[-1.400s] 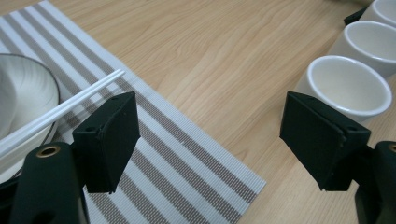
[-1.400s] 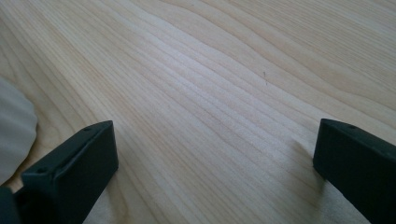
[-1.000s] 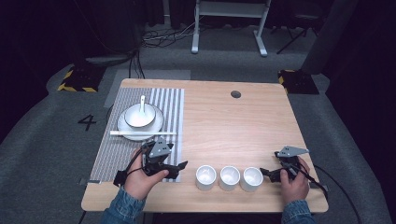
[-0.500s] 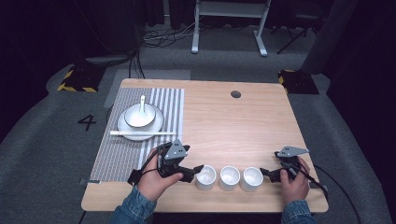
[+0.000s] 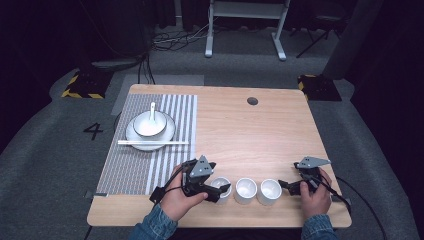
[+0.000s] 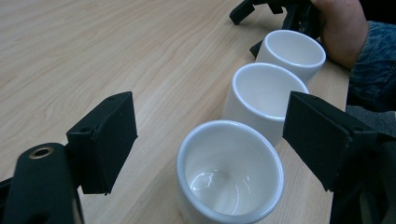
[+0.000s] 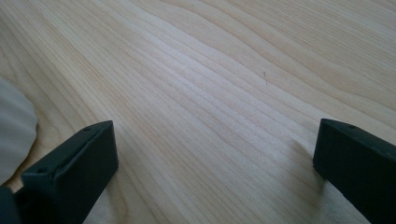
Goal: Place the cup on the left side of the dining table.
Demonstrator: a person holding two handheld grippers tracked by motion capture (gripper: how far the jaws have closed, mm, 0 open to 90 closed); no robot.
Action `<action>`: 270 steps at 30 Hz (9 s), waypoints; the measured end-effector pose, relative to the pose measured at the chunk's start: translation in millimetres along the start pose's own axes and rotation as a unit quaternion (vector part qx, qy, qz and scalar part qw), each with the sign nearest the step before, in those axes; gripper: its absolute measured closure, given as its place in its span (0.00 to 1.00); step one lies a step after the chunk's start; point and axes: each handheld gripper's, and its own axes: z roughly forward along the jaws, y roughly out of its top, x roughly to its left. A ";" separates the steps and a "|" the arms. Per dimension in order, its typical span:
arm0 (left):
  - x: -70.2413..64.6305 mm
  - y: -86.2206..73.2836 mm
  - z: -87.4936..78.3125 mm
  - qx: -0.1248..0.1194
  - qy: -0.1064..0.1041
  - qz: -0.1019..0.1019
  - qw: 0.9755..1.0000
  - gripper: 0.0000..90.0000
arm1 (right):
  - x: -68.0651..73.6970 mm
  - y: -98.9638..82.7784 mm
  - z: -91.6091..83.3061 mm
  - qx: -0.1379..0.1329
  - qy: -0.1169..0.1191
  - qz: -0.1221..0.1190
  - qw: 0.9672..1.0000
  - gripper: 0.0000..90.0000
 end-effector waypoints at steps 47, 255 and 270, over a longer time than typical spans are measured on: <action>-7.9 -37.3 42.2 0.089 -0.005 0.010 0.996 0.29 | 0.0 0.0 0.0 0.000 0.000 0.000 1.000 0.00; 66.6 -51.5 -101.5 0.040 0.245 -0.126 0.961 0.21 | -0.1 1.6 1.5 0.000 0.005 -0.005 1.000 0.00; 53.1 -66.6 -118.7 0.061 0.236 -0.116 0.963 0.21 | 0.0 1.7 1.7 0.000 0.005 -0.006 1.000 0.00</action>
